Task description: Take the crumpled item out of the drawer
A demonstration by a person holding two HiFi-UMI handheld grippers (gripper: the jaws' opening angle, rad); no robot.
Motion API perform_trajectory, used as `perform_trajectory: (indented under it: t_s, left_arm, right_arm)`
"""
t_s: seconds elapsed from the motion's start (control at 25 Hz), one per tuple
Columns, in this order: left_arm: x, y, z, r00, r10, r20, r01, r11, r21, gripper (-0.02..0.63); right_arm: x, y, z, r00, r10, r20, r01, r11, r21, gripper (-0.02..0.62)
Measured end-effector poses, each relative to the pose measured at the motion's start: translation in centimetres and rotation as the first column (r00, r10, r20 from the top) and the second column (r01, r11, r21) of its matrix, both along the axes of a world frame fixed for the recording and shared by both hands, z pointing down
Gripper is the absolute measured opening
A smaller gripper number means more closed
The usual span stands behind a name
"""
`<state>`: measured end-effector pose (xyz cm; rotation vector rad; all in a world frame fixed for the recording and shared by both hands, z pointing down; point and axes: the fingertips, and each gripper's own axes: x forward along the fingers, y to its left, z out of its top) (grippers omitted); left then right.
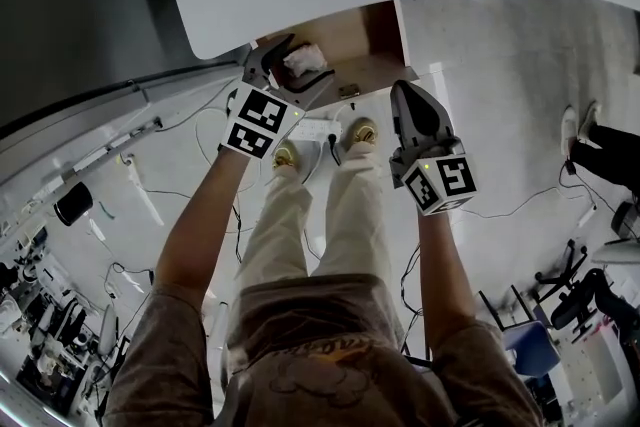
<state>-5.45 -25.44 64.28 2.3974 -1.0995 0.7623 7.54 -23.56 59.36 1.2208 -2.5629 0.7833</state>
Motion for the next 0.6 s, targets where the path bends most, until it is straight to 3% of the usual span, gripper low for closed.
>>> perform_trajectory:
  t_s: [0.36,0.6]
  left_arm:
    - [0.9,-0.8,7.2,0.972,0.165,0.168,-0.139,0.978,-0.156,0.354]
    - [1.5,-0.3,11.4,0.9,0.319,0.297,-0.25,0.936,-0.248,0.354]
  right_arm:
    - [2.1,-0.1,0.4,1.0,0.03,0.004,-0.03,0.999,-0.017,-0.002]
    - [2.8,0.1,0.8,0.999,0.031,0.013,-0.03,0.999,-0.033,-0.002]
